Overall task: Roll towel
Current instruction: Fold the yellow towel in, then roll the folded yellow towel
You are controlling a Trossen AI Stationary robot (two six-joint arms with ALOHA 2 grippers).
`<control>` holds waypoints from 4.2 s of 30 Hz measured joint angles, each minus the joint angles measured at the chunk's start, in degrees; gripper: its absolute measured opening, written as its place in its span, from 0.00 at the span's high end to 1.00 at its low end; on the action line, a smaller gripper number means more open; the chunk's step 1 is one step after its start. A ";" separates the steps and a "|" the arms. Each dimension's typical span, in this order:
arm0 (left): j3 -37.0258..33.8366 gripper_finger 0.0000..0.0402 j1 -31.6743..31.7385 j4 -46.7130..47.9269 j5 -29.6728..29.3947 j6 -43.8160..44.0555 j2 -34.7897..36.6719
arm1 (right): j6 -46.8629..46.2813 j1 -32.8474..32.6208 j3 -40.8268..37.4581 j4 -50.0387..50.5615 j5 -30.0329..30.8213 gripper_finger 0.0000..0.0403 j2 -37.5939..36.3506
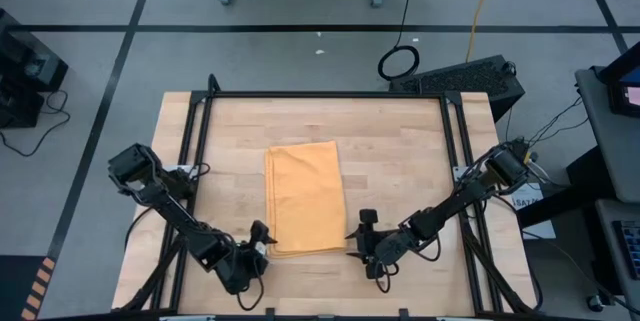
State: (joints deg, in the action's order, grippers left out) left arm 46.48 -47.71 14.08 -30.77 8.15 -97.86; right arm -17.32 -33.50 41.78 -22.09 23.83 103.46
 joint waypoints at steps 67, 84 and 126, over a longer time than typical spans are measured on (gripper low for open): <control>-0.15 0.95 10.87 -1.29 13.44 -9.95 0.25 | 38.60 1.70 0.04 3.81 -1.97 0.45 0.26; -0.13 0.95 10.85 -1.51 13.84 -8.44 0.35 | 47.29 6.77 0.07 -0.47 -8.04 0.45 1.44; -0.02 0.95 3.96 -10.26 3.42 12.44 0.42 | 2.38 6.51 0.02 -10.93 -23.74 0.99 1.11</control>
State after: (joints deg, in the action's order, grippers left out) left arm 46.46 -43.75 3.82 -27.35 20.59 -97.45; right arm -14.94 -26.99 41.80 -33.02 0.10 104.57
